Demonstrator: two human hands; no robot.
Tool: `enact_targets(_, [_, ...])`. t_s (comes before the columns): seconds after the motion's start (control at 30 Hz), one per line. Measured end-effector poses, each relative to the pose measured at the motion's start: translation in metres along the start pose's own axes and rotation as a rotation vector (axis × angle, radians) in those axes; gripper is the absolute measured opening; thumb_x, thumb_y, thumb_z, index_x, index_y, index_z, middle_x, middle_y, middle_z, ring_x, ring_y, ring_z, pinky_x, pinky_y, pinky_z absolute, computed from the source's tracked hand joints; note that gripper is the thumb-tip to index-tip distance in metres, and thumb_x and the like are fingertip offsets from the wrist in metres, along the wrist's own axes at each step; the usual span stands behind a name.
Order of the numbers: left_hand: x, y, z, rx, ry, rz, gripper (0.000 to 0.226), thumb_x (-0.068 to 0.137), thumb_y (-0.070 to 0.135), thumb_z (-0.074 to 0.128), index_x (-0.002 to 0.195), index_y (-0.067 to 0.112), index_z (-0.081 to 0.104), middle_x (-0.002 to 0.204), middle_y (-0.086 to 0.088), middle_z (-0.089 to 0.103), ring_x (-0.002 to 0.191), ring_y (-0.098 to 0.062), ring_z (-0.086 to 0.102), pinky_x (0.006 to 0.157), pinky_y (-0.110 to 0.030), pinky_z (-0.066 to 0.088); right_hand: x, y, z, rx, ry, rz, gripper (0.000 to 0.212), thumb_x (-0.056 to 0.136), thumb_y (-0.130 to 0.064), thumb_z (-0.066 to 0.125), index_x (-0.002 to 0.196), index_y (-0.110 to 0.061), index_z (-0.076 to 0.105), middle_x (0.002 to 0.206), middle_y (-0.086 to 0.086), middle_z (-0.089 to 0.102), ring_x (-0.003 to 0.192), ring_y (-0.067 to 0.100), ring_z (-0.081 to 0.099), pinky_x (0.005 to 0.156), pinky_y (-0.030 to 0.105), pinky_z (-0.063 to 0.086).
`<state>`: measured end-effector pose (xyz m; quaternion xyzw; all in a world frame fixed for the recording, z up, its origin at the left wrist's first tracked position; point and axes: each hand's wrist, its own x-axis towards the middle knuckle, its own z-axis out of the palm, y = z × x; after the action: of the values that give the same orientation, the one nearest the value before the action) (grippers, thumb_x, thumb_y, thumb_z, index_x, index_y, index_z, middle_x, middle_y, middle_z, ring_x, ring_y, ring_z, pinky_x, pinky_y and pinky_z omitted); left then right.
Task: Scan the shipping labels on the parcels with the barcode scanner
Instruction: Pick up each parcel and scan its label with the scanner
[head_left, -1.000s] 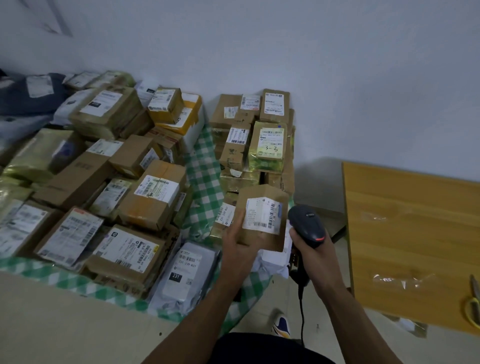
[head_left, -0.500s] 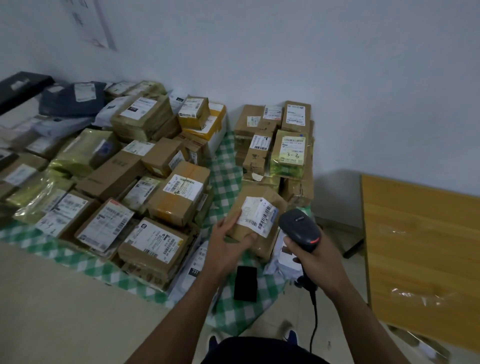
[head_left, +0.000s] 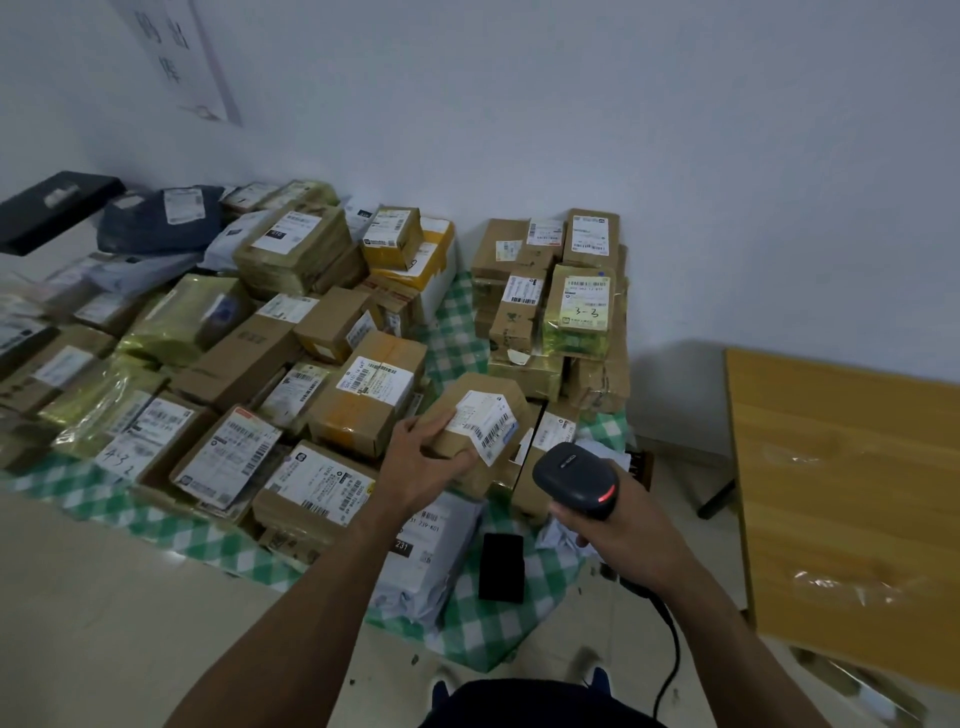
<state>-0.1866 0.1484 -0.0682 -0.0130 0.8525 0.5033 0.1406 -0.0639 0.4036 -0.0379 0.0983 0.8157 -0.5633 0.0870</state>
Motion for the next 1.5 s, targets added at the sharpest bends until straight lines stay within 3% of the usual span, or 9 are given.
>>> enact_targets(0.27, [-0.004, -0.001, 0.000, 0.015, 0.002, 0.000, 0.067, 0.082, 0.031, 0.085, 0.142, 0.043, 0.056, 0.139, 0.005, 0.031, 0.129, -0.016, 0.040, 0.098, -0.028, 0.048, -0.004, 0.004, -0.002, -0.038, -0.011, -0.012, 0.055, 0.083, -0.044, 0.085, 0.129, -0.037, 0.054, 0.109, -0.014, 0.069, 0.081, 0.004, 0.071, 0.066, 0.014, 0.050])
enact_targets(0.37, [-0.006, 0.002, 0.000, 0.027, 0.003, 0.004, 0.068, 0.082, 0.031, 0.085, 0.142, 0.042, 0.056, 0.144, 0.002, 0.031, 0.127, -0.014, 0.039, 0.098, -0.027, 0.046, -0.003, 0.009, -0.003, -0.074, -0.010, -0.024, 0.064, 0.075, -0.060, 0.082, 0.129, -0.041, 0.054, 0.109, -0.016, 0.070, 0.094, 0.004, 0.069, 0.079, 0.020, 0.048])
enact_targets(0.5, [-0.008, 0.002, -0.001, 0.028, 0.012, 0.003, 0.067, 0.082, 0.031, 0.085, 0.141, 0.042, 0.057, 0.148, -0.001, 0.031, 0.127, -0.014, 0.039, 0.099, -0.026, 0.044, -0.002, 0.011, -0.002, -0.085, -0.018, -0.026, 0.065, 0.074, -0.061, 0.081, 0.130, -0.043, 0.053, 0.113, -0.019, 0.068, 0.103, 0.003, 0.066, 0.084, 0.022, 0.047])
enact_targets(0.63, [-0.009, -0.003, -0.004, 0.065, 0.034, 0.023, 0.070, 0.077, 0.041, 0.086, 0.140, 0.049, 0.055, 0.153, 0.001, 0.029, 0.139, -0.021, 0.039, 0.112, -0.042, 0.046, 0.001, 0.007, 0.001, -0.080, -0.006, -0.037, 0.055, 0.077, -0.053, 0.085, 0.122, -0.047, 0.055, 0.106, -0.017, 0.072, 0.097, 0.002, 0.069, 0.084, 0.024, 0.051])
enact_targets(0.77, [-0.019, -0.006, -0.020, 0.038, 0.157, 0.098, 0.071, 0.076, 0.046, 0.085, 0.140, 0.050, 0.055, 0.155, 0.006, 0.026, 0.142, -0.022, 0.036, 0.111, -0.045, 0.047, 0.014, -0.012, 0.013, -0.044, -0.010, -0.066, 0.054, 0.081, -0.045, 0.086, 0.127, -0.042, 0.058, 0.111, -0.020, 0.071, 0.101, -0.008, 0.065, 0.081, 0.012, 0.046])
enact_targets(0.93, [-0.020, -0.022, -0.084, 0.010, 0.414, 0.153, 0.074, 0.076, 0.046, 0.086, 0.144, 0.043, 0.055, 0.153, 0.005, 0.024, 0.140, -0.026, 0.039, 0.108, -0.047, 0.051, 0.043, -0.039, 0.052, 0.000, -0.057, -0.097, 0.067, 0.067, -0.065, 0.084, 0.127, -0.043, 0.061, 0.105, -0.015, 0.074, 0.094, 0.005, 0.069, 0.084, 0.031, 0.053])
enact_targets(1.1, [-0.007, -0.034, -0.157, 0.131, 0.586, 0.043, 0.076, 0.083, 0.042, 0.083, 0.150, 0.039, 0.049, 0.165, -0.010, 0.015, 0.151, -0.038, 0.020, 0.114, -0.056, 0.040, 0.057, -0.073, 0.095, -0.108, -0.119, -0.154, 0.059, 0.083, -0.050, 0.083, 0.133, -0.045, 0.051, 0.117, -0.030, 0.062, 0.099, -0.014, 0.059, 0.080, 0.011, 0.043])
enact_targets(1.27, [0.024, -0.040, -0.197, 0.209, 0.542, -0.054, 0.073, 0.082, 0.046, 0.079, 0.148, 0.038, 0.050, 0.167, -0.008, 0.013, 0.153, -0.040, 0.011, 0.114, -0.062, 0.037, 0.063, -0.090, 0.123, -0.125, -0.145, -0.132, 0.049, 0.087, -0.040, 0.081, 0.125, -0.044, 0.050, 0.106, -0.029, 0.062, 0.079, -0.021, 0.062, 0.064, 0.004, 0.046])
enact_targets(1.5, [0.057, -0.048, -0.199, 0.369, 0.464, -0.090, 0.068, 0.087, 0.051, 0.071, 0.148, 0.031, 0.050, 0.169, -0.005, 0.005, 0.155, -0.039, 0.004, 0.109, -0.065, 0.039, 0.062, -0.089, 0.129, -0.138, -0.098, -0.094, 0.052, 0.085, -0.043, 0.083, 0.130, -0.040, 0.055, 0.106, -0.022, 0.070, 0.083, -0.011, 0.067, 0.066, 0.009, 0.048])
